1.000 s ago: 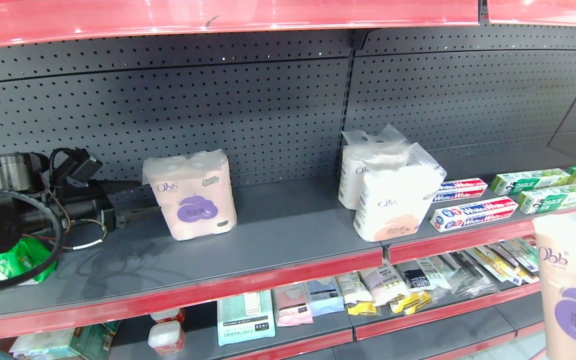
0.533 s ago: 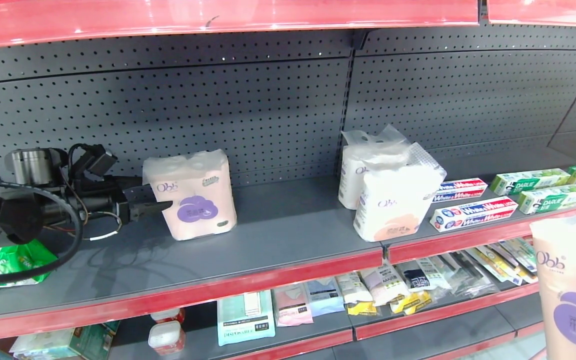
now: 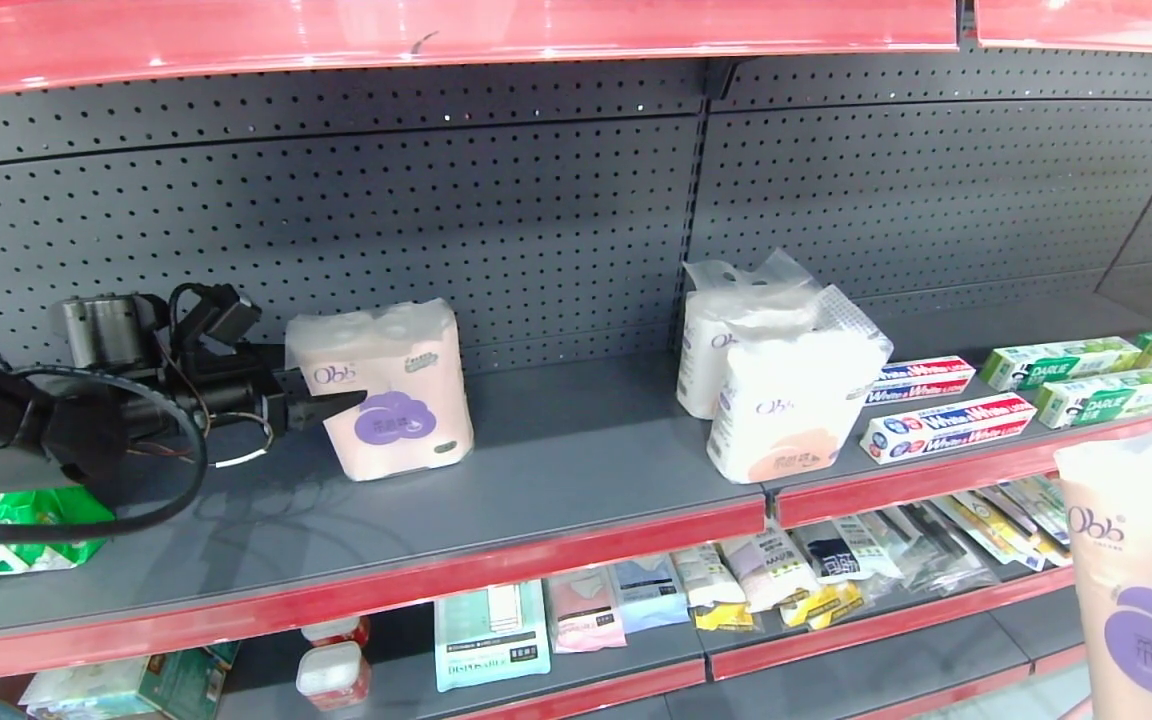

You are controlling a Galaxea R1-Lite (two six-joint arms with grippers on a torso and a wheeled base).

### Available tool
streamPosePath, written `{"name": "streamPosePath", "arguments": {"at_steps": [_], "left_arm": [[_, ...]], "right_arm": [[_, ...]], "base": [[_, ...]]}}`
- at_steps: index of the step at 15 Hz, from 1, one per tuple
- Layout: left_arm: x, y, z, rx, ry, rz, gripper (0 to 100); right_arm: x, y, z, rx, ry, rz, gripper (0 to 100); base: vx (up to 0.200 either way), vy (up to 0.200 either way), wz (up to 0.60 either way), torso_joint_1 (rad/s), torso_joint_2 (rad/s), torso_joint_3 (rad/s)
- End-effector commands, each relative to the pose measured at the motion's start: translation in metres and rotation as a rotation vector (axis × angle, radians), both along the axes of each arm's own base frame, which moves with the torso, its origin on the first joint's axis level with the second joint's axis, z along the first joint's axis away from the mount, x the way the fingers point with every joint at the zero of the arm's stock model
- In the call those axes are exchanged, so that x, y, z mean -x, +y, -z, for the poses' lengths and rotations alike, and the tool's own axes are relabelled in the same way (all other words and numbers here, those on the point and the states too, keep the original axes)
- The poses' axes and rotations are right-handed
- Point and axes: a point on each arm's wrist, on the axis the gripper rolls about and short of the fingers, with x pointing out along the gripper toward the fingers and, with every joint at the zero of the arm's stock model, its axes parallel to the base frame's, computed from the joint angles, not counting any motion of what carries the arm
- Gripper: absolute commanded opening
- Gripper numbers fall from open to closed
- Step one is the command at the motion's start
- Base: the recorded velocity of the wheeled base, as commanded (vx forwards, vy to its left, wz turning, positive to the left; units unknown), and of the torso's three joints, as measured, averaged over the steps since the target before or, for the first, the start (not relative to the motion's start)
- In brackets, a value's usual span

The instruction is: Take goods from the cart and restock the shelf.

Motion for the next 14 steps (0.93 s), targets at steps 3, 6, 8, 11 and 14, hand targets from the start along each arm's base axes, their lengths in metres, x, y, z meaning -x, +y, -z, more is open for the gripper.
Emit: {"name": "streamPosePath", "arguments": {"at_steps": [3,6,8,11,14], "left_arm": [[-0.009,-0.013,0.005,0.009,0.011,0.018,100],[-0.014,-0.016,0.01,0.004,0.019,0.009,100],[-0.02,-0.017,0.01,0.002,0.008,0.009,100],[-0.022,-0.025,0.009,0.002,0.007,0.022,100],[-0.023,-0.032,0.009,0.007,0.013,0.038,100]], "right_arm": [[-0.001,0.0,0.001,-0.001,0.008,0.002,0],[-0.001,0.0,0.001,-0.002,0.008,0.002,0],[-0.001,0.0,0.001,-0.002,0.006,0.002,0],[-0.001,0.0,0.001,-0.003,0.009,0.002,0],[0.0,0.0,0.002,-0.004,0.006,0.003,0]], "base": [[0.0,0.0,0.0,0.0,0.0,0.0],[0.0,0.0,0.0,0.0,0.0,0.0],[0.0,0.0,0.0,0.0,0.0,0.0],[0.0,0.0,0.0,0.0,0.0,0.0],[0.0,0.0,0.0,0.0,0.0,0.0]]}}
